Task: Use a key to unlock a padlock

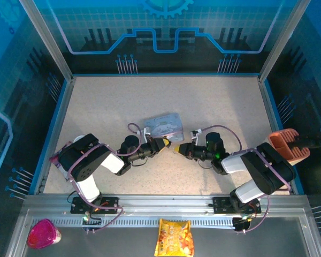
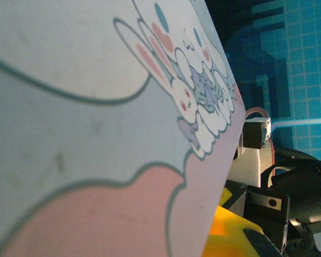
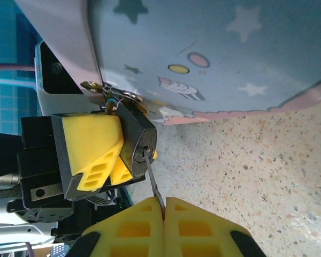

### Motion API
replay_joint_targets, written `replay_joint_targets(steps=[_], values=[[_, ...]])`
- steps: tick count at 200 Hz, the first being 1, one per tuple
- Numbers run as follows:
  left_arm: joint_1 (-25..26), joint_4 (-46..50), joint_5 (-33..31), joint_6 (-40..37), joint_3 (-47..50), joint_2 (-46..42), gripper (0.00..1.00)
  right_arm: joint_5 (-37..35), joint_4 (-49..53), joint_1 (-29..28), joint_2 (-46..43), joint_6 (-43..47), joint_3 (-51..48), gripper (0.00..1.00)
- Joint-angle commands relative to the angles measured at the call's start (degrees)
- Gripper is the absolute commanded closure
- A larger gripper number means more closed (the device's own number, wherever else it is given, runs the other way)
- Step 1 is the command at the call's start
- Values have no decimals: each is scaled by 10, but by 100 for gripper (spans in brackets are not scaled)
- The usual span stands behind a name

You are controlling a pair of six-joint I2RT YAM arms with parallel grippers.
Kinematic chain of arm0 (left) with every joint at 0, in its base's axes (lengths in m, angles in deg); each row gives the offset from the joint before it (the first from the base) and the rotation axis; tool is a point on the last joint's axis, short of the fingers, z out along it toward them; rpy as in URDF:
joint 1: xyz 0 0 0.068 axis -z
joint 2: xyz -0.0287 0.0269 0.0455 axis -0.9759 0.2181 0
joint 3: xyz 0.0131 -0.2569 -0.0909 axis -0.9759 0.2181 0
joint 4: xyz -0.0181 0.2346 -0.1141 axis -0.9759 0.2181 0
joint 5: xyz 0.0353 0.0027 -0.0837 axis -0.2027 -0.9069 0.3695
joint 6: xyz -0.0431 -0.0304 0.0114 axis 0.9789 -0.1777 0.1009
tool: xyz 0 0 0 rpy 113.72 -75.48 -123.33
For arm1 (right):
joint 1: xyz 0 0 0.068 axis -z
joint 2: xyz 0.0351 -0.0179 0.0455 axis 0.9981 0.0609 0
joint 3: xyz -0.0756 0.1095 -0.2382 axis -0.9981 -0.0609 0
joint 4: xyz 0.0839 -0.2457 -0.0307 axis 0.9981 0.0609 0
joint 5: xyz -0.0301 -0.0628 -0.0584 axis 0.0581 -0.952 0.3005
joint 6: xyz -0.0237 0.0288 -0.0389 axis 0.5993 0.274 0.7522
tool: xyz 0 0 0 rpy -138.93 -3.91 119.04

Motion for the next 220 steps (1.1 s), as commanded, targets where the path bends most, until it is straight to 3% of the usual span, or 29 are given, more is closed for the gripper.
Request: replay_joint_targets(steps=[1, 57, 153, 220], values=[[11, -52, 62, 15, -5, -10, 100, 5, -44, 27, 11, 13, 28, 100], [12, -70, 62, 22, -6, -7, 100, 19, -74, 25, 34, -4, 41, 100], [11, -61, 42, 27, -14, -32, 100, -18, -200, -13, 98, -53, 15, 100], [11, -54, 35, 27, -23, -39, 100, -45, -152, -44, 70, -33, 17, 100]])
